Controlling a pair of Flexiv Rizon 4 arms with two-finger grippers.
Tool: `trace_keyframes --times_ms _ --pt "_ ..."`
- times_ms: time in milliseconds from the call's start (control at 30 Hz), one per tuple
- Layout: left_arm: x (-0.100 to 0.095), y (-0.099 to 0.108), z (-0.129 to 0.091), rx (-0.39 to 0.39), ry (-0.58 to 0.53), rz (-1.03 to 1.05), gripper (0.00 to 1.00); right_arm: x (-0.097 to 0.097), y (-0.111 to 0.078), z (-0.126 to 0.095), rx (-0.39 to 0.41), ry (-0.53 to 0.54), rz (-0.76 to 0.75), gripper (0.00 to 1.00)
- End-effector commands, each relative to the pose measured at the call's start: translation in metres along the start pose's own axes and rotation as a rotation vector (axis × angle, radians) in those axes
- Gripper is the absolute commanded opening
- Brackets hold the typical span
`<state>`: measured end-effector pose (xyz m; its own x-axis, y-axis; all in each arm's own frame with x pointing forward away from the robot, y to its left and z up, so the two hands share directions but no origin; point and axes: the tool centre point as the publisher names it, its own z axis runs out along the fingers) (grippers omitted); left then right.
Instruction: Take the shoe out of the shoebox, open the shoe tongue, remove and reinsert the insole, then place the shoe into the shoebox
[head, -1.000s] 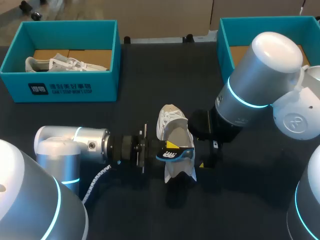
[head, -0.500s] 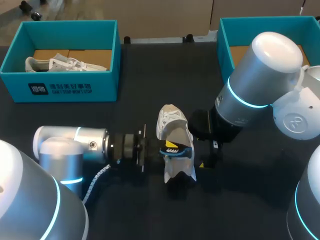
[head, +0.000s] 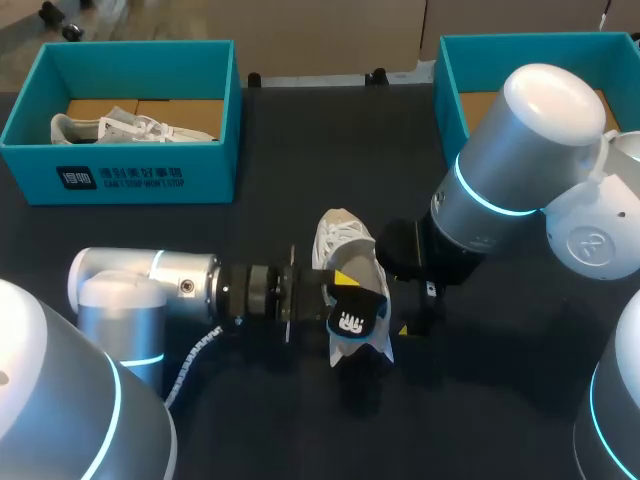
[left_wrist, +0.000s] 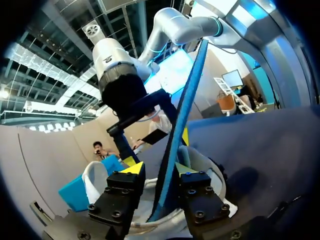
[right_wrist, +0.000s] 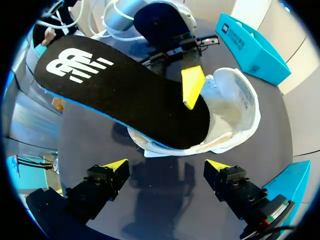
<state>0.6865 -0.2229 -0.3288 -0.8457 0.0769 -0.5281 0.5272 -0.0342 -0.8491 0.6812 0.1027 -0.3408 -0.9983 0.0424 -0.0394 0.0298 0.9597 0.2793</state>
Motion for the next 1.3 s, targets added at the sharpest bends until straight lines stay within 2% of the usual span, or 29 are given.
trace_keyframes --times_ms 33,167,333,400,467,1000,1133,1300 --pt "0.002 -0.016 -0.005 -0.011 -0.003 0.012 0.4 0.001 0.0 0.001 -0.001 0.0 -0.001 1.0" --pt "0.001 -0.03 -0.001 -0.025 0.005 0.034 0.4 0.001 0.0 0.001 -0.001 0.0 -0.001 1.0" --pt "0.001 -0.037 0.005 -0.091 0.038 0.081 0.32 0.001 0.0 0.001 -0.001 0.0 -0.001 1.0" --pt "0.0 -0.036 0.007 -0.106 0.053 0.093 0.21 0.001 0.0 0.001 -0.001 0.0 -0.001 1.0" --pt "0.001 -0.035 0.009 -0.114 0.065 0.102 0.0 0.001 0.0 0.001 -0.001 0.0 -0.001 1.0" --pt "-0.001 0.005 0.005 -0.146 0.098 0.165 0.0 0.001 0.0 0.001 -0.001 0.0 -0.001 1.0" --pt "-0.001 0.014 0.005 -0.163 0.1 0.221 0.0 0.001 0.0 0.001 -0.001 0.0 -0.001 1.0" --pt "-0.002 0.023 0.007 -0.22 0.094 0.287 0.0 0.001 0.0 0.001 -0.001 0.0 -0.001 1.0"
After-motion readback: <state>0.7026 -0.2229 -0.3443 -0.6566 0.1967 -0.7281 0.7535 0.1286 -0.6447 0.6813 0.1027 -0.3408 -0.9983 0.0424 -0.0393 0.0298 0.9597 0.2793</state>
